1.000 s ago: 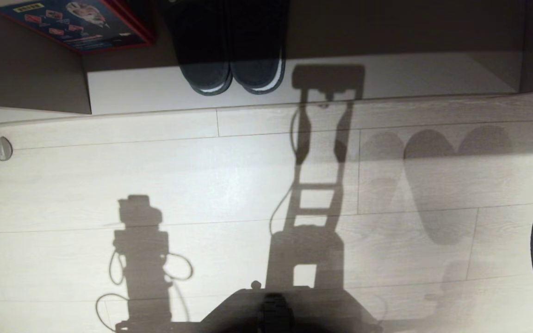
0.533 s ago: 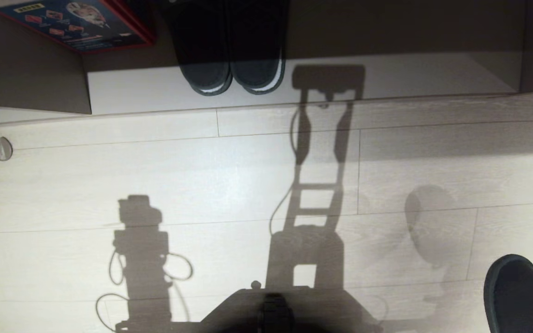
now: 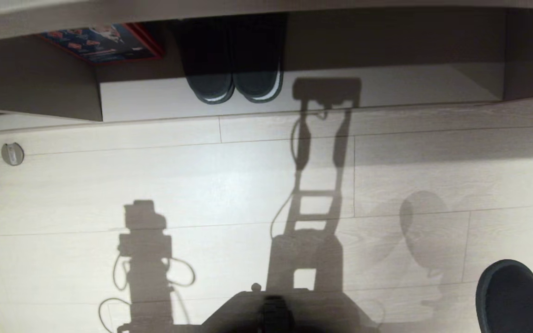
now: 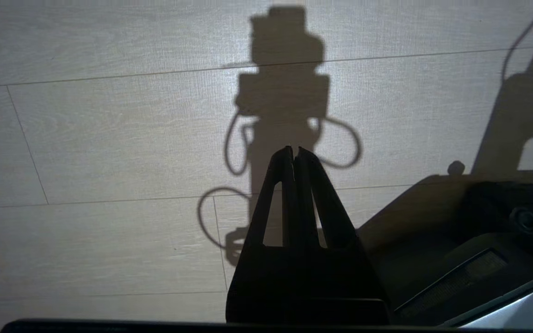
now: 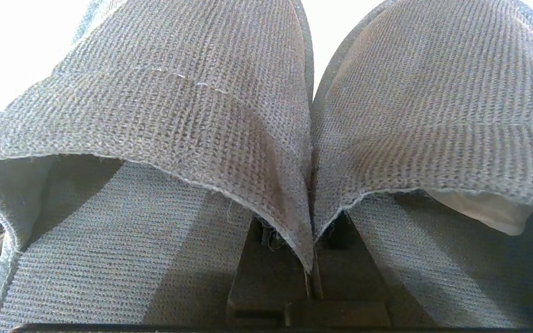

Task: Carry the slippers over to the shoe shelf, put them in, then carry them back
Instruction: Place the slippers on the floor

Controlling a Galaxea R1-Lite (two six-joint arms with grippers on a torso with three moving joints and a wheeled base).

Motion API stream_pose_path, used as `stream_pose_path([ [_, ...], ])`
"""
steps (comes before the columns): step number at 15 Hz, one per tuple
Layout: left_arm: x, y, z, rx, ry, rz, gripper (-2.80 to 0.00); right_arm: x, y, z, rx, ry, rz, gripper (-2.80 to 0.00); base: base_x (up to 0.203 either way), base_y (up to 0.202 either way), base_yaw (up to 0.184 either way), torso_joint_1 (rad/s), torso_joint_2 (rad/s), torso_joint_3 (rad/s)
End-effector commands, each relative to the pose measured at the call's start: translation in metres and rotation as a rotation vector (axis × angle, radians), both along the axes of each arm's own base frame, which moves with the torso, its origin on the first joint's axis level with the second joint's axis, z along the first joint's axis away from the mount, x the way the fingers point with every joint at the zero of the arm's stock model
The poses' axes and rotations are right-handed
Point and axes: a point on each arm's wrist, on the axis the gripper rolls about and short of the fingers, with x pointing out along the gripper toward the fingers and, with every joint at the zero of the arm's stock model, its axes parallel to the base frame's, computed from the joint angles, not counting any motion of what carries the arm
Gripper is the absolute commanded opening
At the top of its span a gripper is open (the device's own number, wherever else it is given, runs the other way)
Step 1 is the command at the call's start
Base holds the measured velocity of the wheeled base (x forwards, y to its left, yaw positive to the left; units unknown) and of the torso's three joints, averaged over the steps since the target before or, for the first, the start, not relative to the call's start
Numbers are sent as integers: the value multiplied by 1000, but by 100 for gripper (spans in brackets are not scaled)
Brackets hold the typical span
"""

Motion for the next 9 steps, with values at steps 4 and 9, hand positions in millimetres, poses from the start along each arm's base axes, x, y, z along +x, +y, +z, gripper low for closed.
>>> stream_pose_path([
  [4, 0, 0, 0, 0, 0, 1, -280, 0, 0, 0, -2, 4, 1, -280, 0, 0, 0, 3, 2, 203],
  [9, 0, 0, 0, -2, 0, 0, -280, 0, 0, 0, -6, 6, 1, -280, 0, 0, 0, 0, 2, 200],
])
